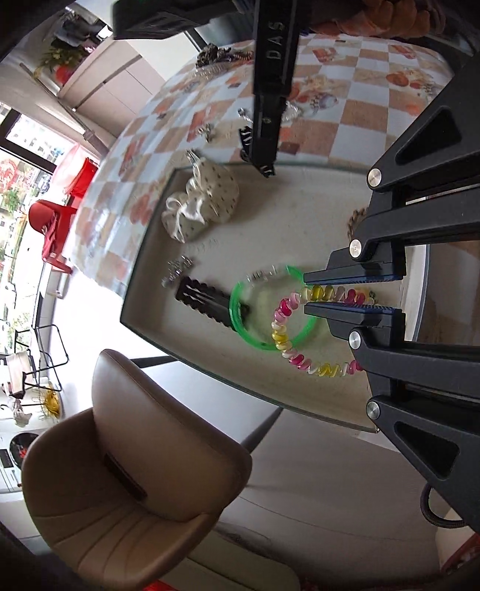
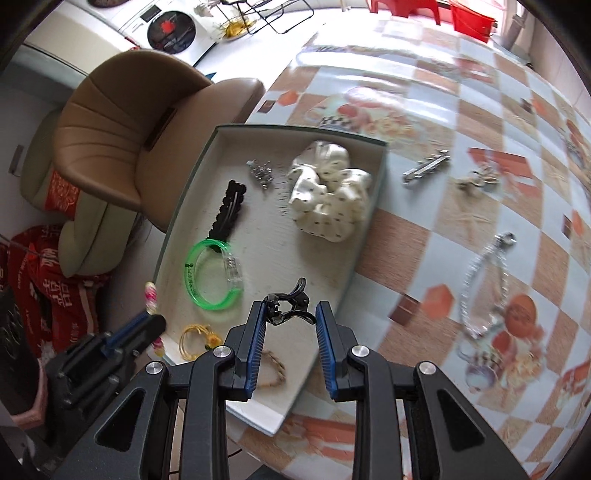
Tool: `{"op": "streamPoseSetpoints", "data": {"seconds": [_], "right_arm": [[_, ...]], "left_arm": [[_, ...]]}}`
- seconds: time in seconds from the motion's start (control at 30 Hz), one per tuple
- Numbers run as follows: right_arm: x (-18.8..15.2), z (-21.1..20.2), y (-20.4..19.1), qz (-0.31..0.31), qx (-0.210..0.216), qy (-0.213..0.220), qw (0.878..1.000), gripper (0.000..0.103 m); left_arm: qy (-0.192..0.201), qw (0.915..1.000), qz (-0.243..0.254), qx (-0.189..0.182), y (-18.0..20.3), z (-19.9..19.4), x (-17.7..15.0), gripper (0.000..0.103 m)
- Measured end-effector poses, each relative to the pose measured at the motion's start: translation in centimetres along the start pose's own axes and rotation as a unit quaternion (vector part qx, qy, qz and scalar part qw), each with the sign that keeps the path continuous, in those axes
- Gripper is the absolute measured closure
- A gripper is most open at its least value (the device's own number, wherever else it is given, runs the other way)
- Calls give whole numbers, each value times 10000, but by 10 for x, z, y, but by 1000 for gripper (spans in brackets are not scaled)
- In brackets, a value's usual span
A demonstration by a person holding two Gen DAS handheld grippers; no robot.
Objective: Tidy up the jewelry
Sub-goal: 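Carry the bracelet and claw clip into the tray and open both grippers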
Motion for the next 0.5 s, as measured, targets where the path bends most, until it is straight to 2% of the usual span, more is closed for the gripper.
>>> {"op": "streamPoseSetpoints", "data": {"seconds": [0.5], "right_arm": [[22,59,-16,-151,-305,-380,9987,73]], "left_arm": [[-354,9992,-118,154,-12,42,-8,91]]}}
Point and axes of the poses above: each gripper's, at about its wrist camera, not at the fingertips, and z roughly the way its jaws point, y to its right, x to its top, the point moved 2 cm from there along z, roughly the way its jaws point, and after that the axes turned 12 degrees about -x, right-handed, at the moved point
